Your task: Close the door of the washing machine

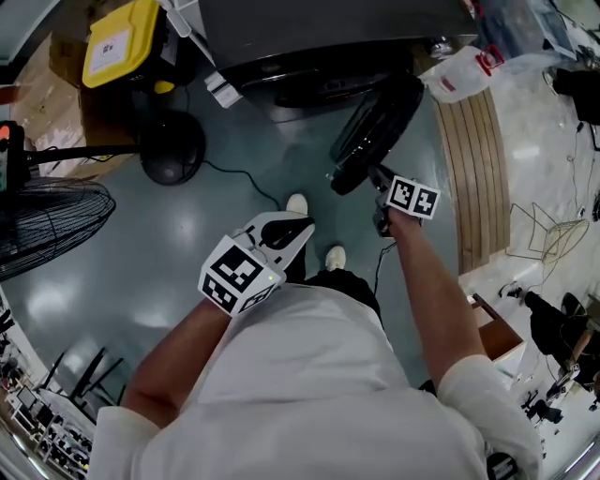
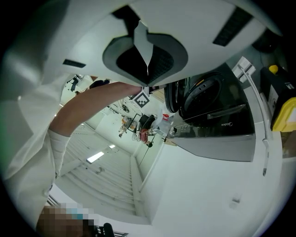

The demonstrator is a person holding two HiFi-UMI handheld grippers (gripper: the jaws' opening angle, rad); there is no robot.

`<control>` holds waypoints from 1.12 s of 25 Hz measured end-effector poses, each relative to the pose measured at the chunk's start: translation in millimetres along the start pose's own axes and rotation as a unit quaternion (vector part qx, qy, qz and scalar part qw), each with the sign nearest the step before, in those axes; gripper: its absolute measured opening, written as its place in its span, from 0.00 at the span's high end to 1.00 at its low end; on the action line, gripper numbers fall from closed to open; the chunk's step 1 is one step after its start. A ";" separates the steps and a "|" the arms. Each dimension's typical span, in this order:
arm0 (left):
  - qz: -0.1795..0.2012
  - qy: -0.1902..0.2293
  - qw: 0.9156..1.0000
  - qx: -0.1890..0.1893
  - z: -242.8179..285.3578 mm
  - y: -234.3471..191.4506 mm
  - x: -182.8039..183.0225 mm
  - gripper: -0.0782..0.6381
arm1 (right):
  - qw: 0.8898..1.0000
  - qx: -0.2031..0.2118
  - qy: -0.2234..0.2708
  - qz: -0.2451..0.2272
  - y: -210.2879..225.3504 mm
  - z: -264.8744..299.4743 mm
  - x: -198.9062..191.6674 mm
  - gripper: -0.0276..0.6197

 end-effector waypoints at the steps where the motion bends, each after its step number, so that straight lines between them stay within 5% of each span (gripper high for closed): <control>1: -0.002 0.001 1.000 0.001 -1.4 -3.0 0.1 0.87 | 1.000 0.003 0.001 0.006 -4.6 4.1 2.3 0.79; 28: -0.043 0.012 0.998 0.032 -32.7 -66.2 -13.3 0.87 | 0.996 0.025 0.041 0.073 -99.8 105.0 87.0 0.81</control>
Point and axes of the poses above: the fingertips, and each gripper's own axes: z forward along the fingers, y to its right, x out of its top, the point moved 1 cm from there along -z, backward along the fingers, and after that the axes turned 8 degrees about -y, right-handed, at the moved point
